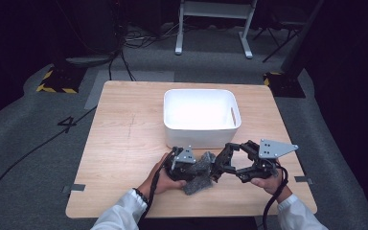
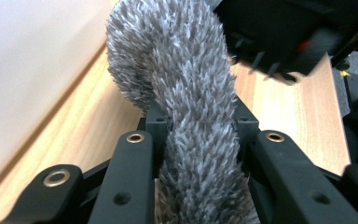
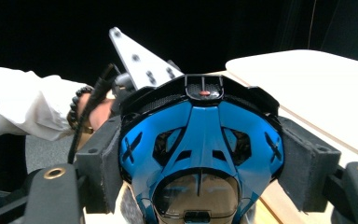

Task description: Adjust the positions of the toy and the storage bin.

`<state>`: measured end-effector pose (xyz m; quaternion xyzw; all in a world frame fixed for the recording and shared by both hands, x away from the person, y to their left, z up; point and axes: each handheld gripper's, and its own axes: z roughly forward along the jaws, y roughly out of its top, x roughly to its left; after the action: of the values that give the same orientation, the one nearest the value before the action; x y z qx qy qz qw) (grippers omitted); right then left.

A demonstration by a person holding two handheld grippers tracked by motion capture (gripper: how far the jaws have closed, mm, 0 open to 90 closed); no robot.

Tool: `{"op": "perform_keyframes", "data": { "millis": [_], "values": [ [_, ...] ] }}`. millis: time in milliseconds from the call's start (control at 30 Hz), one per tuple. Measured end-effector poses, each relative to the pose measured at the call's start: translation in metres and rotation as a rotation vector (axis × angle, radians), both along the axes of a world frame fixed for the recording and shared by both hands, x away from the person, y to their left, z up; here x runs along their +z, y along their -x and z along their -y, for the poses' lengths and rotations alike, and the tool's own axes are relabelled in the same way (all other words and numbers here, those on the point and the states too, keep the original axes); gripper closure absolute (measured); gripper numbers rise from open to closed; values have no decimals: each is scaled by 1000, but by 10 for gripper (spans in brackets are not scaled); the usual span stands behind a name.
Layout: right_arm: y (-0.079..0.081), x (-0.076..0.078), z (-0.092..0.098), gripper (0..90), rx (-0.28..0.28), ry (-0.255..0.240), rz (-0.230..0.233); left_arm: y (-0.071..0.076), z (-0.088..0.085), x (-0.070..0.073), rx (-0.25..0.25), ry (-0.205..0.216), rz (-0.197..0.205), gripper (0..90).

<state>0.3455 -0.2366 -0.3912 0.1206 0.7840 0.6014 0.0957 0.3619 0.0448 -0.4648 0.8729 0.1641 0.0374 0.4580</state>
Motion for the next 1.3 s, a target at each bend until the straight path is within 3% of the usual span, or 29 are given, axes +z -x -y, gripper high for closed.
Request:
{"op": "perform_keyframes", "data": {
  "millis": [133,233,367,467,533,600,767,800,900,1067,1167,1300],
  "values": [
    [-1,1,1,264,-3,-8,-5,5,-7,12,25,4,43,696],
    [-1,2,3,264,0,-22,-9,3,-13,16,101,-5,62,695],
    [1,0,0,264,35,-29,-14,-7,-22,18,219,55,37,688],
    [3,-3,-7,264,54,3,-15,-8,-23,23,233,102,61,688],
    [4,-6,-12,264,48,35,-14,-5,-19,26,189,121,71,688],
    [2,-9,-13,264,22,53,-12,2,-14,28,143,115,85,689],
    [-2,-9,-6,264,-47,34,-21,21,1,31,22,150,90,689],
    [-3,-9,-5,264,-55,26,-25,23,4,31,15,131,105,689],
    [-4,-7,-2,264,-55,15,-24,23,9,25,-8,94,95,690],
    [-4,0,9,264,-70,-22,-23,18,14,5,-43,-63,75,690],
    [-6,1,13,264,-61,-39,-30,14,10,6,-16,-37,66,689],
    [-6,-1,9,264,-39,-16,-36,16,2,21,-4,61,89,688]
  ]
}}
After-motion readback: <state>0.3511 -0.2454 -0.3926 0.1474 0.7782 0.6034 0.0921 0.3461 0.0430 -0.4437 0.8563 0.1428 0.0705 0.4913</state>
